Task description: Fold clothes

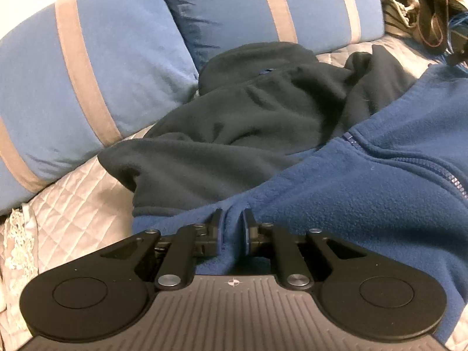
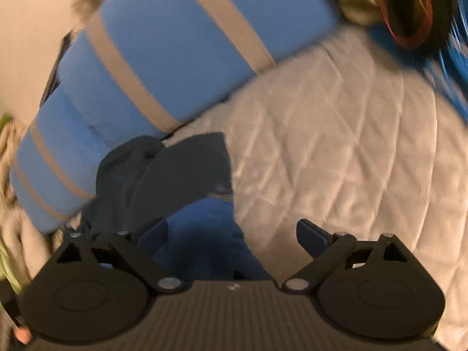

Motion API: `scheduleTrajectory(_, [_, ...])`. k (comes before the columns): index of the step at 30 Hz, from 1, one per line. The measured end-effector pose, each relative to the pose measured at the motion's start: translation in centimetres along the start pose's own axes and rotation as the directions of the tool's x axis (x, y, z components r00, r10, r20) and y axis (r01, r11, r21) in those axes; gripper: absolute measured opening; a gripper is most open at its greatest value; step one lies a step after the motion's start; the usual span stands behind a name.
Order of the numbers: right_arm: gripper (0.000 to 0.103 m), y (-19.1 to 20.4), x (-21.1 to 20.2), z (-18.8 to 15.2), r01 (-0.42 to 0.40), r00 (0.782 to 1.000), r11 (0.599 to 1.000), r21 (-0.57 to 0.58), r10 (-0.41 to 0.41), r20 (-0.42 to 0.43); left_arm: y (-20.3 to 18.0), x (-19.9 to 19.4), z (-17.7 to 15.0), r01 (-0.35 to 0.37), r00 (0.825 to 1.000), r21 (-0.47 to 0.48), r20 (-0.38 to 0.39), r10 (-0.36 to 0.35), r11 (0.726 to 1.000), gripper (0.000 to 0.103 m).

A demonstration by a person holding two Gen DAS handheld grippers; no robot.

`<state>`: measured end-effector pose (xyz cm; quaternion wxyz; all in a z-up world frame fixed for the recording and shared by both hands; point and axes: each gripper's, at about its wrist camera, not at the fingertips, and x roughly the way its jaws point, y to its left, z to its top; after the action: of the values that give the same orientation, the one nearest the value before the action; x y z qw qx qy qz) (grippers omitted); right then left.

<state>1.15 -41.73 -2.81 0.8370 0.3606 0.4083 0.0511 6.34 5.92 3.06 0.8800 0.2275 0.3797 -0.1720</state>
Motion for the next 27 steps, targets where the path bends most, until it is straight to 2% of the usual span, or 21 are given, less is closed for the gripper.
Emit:
scheduleTrajectory(2, [0.079, -1.5, 0.3, -0.2, -0.052, 0.998, 0.995, 0.088, 0.053, -0.015, 0.0, -0.1, 0.0, -0.004, 1.0, 0.01, -0.014, 0.004, 1.0, 0.015])
scheduleTrajectory(4, [0.076, -1.9, 0.3, -0.4, -0.086, 0.996, 0.99, 0.116, 0.087, -0.005, 0.1, -0.2, 0.0, -0.001, 1.0, 0.011, -0.022, 0.002, 1.0, 0.015])
scheduleTrajectory(10, [0.067, -1.0, 0.2, 0.0, -0.145, 0.989, 0.987, 0.065, 0.143, 0.035, -0.1, 0.2, -0.2, -0.009, 0.999, 0.03, -0.051, 0.011, 1.0, 0.015])
scheduleTrajectory(13, [0.066, -1.2, 1.3, 0.1, -0.143, 0.99, 0.986, 0.082, 0.144, -0.001, -0.3, 0.4, -0.2, -0.018, 0.998, 0.04, -0.053, 0.02, 0.999, 0.015])
scheduleTrajectory(14, [0.061, -1.4, 1.6, 0.1, -0.145, 0.989, 0.985, 0.096, 0.146, -0.008, -0.3, 0.4, -0.2, -0.016, 0.998, 0.039, -0.053, 0.019, 0.999, 0.015])
scheduleTrajectory(15, [0.053, -1.7, 1.8, 0.1, -0.147, 0.989, 0.983, 0.113, 0.149, -0.013, -0.3, 0.4, -0.2, -0.015, 0.998, 0.038, -0.052, 0.017, 0.999, 0.015])
scheduleTrajectory(16, [0.027, -1.6, 1.7, 0.1, -0.148, 0.989, 0.983, 0.112, 0.149, 0.002, -0.2, 0.4, -0.3, -0.012, 0.999, 0.035, -0.051, 0.014, 0.999, 0.015])
scheduleTrajectory(17, [0.023, -1.5, 1.4, 0.0, -0.15, 0.989, 0.983, 0.108, 0.148, 0.022, -0.1, 0.4, -0.3, -0.009, 0.999, 0.032, -0.048, 0.01, 0.999, 0.015])
scheduleTrajectory(19, [0.019, 0.5, -0.2, -0.2, -0.129, 0.984, 0.991, -0.023, 0.13, 0.118, 0.0, 0.3, -0.3, -0.004, 0.999, 0.025, -0.042, 0.005, 1.0, 0.015])
scheduleTrajectory(20, [0.005, 1.8, -1.3, -0.4, -0.11, 0.977, 0.988, -0.113, 0.128, 0.172, 0.1, 0.3, -0.3, -0.003, 0.999, 0.021, -0.039, 0.004, 1.0, 0.015])
scheduleTrajectory(23, [0.001, 5.1, -4.1, -0.9, -0.038, 0.939, 0.948, -0.315, 0.142, 0.313, 0.1, 0.2, -0.3, -0.002, 1.0, 0.013, -0.029, 0.003, 1.0, 0.015])
scheduleTrajectory(25, [0.001, 5.6, -5.1, -0.8, -0.036, 0.925, 0.941, -0.337, 0.159, 0.345, 0.1, 0.2, -0.4, -0.005, 1.0, 0.015, -0.027, 0.005, 1.0, 0.015])
scheduleTrajectory(27, [0.006, 5.3, -5.2, -0.1, -0.041, 0.93, 0.952, -0.302, 0.147, 0.336, 0.0, 0.2, -0.4, -0.007, 1.0, 0.018, -0.028, 0.007, 1.0, 0.015])
